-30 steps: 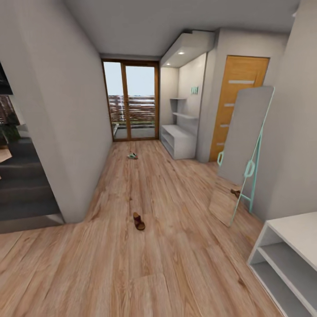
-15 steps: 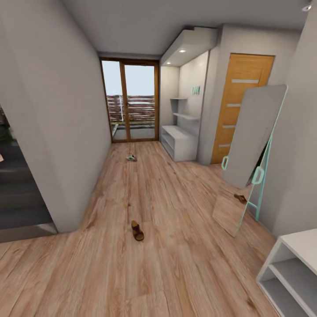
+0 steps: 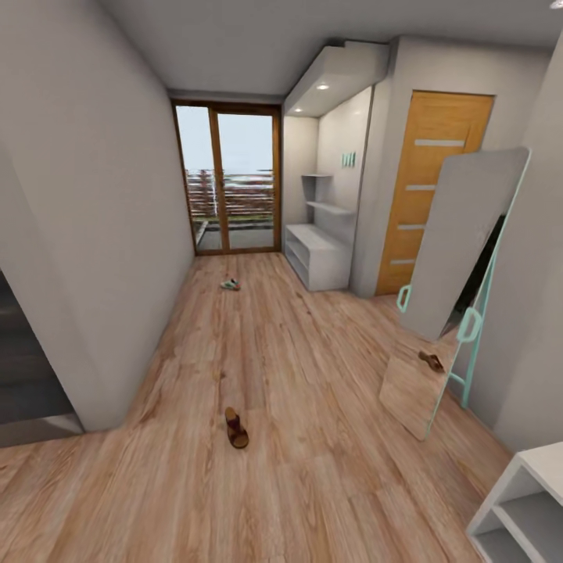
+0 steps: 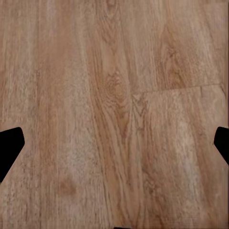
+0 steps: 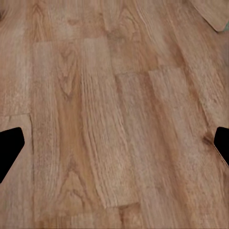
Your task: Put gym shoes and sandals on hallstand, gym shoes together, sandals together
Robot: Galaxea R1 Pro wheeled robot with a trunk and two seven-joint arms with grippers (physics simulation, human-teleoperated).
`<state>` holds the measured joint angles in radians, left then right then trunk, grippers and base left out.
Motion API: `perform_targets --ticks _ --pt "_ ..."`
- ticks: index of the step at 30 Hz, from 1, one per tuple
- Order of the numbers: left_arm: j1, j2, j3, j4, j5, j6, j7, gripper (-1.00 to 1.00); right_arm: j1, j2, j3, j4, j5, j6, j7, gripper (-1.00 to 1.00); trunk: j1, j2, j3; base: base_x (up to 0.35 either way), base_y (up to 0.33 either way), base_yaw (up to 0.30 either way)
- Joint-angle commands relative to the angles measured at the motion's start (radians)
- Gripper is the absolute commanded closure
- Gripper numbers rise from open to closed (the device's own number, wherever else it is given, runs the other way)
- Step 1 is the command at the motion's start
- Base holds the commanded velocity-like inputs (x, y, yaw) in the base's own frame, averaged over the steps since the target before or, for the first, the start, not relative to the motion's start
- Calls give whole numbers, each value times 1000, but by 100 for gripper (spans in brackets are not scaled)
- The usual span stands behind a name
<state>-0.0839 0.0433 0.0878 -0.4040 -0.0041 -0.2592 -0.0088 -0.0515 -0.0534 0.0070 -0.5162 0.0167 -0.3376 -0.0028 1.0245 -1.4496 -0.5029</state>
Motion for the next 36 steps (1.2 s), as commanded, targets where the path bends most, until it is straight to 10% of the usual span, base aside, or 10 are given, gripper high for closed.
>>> perform_targets --ticks 1,36 --pt "-1 0 3 1 -1 -3 -1 -100 -1 0 1 1 2 -3 0 -100 0 0 -1 300 -136 0" --pt "-1 1 4 1 1 -3 0 -100 -1 0 4 0 2 -3 0 -100 0 0 -3 291 -159 0"
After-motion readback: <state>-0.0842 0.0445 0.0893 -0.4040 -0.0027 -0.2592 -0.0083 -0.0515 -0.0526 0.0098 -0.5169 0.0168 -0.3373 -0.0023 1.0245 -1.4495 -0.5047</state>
